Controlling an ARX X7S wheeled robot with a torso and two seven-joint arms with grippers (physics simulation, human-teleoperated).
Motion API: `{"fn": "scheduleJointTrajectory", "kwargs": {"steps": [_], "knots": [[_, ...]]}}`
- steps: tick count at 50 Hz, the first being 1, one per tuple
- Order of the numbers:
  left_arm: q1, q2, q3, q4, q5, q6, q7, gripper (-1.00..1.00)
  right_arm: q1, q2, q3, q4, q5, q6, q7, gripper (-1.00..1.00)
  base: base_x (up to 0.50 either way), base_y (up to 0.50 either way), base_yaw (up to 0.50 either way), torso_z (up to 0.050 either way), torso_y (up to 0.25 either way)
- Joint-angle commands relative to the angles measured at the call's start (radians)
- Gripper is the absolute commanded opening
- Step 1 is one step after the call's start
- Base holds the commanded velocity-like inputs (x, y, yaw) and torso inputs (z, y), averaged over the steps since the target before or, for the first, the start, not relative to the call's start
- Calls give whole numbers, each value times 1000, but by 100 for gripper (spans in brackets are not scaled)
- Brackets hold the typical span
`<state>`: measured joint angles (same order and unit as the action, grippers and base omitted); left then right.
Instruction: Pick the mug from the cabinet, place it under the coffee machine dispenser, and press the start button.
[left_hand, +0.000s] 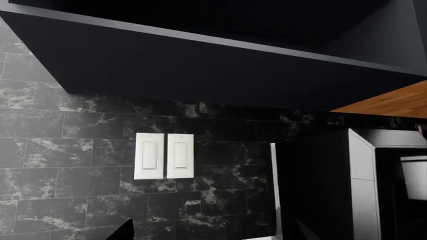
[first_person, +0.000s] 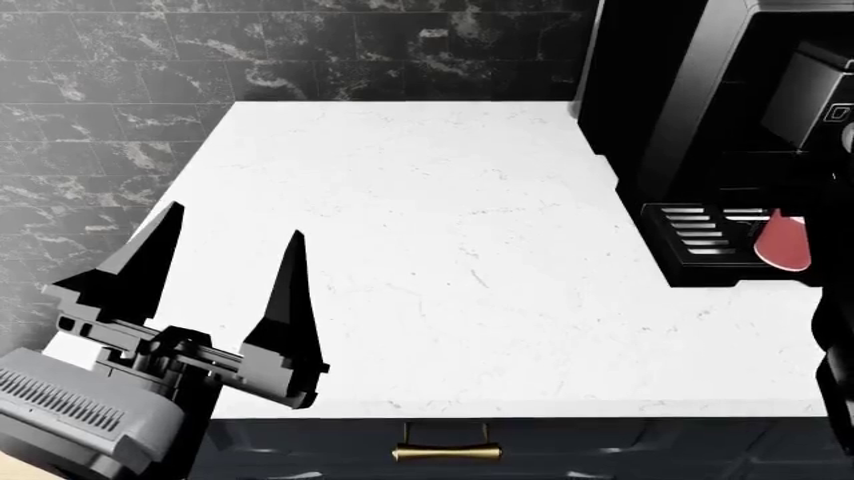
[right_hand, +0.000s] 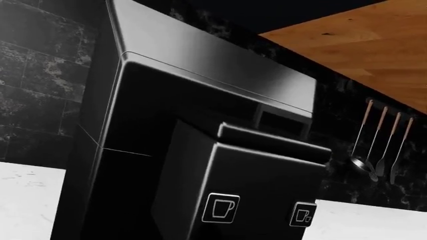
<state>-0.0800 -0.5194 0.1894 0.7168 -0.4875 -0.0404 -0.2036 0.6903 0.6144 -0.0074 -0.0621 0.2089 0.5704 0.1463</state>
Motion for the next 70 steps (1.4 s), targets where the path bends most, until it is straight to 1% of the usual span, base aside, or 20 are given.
{"fn": "scheduleJointTrajectory", "kwargs": {"steps": [1,8,18,21,27,31,43,46,47,52,56,61,65,70], "knots": [[3,-2,2,0,2,4,-2,100,18,-4,-3,-71,38,-17,-29,-100,0,0,0,0,0],[4,-3,3,3,0,5,-3,100,-86,10,52,-165,73,-10,-24,-100,0,0,0,1,0],[4,-5,8,6,-1,5,-2,100,-326,31,220,-404,158,9,-12,-100,0,0,0,0,0],[5,-6,11,9,1,5,-2,100,-343,32,238,-424,166,11,-10,-100,0,0,0,0,0],[7,-7,11,7,1,7,-2,100,-318,28,216,-404,158,10,-8,-100,0,0,0,0,0],[9,-6,9,2,0,13,-1,100,-340,24,224,-407,159,-2,-10,-100,0,0,0,0,0],[21,-7,4,3,1,26,-6,100,-510,-4,364,-486,188,-69,-15,-100,0,0,0,0,0],[35,-8,-8,9,-9,47,-3,100,-558,8,405,-529,204,-73,-33,-100,0,0,0,0,0],[45,-9,-17,15,-12,61,-2,100,-579,13,425,-547,219,-74,-48,100,0,0,0,0,0],[98,-24,-81,55,-34,136,0,100,-693,26,589,-671,314,-116,-140,100,0,0,0,0,0],[157,-46,-166,112,-65,220,5,100,-785,-6,802,-763,414,-192,-226,100,0,0,0,0,0],[275,-66,-274,169,-66,349,44,100,-836,-63,1042,-818,572,-274,-285,100,0,0,0,0,0],[380,-68,-349,203,-59,453,88,100,-839,-87,1118,-835,640,-308,-291,100,0,0,0,0,0],[464,-66,-393,226,-81,550,139,100,-845,-114,1193,-843,755,-362,-321,100,0,0,0,0,0]]}}
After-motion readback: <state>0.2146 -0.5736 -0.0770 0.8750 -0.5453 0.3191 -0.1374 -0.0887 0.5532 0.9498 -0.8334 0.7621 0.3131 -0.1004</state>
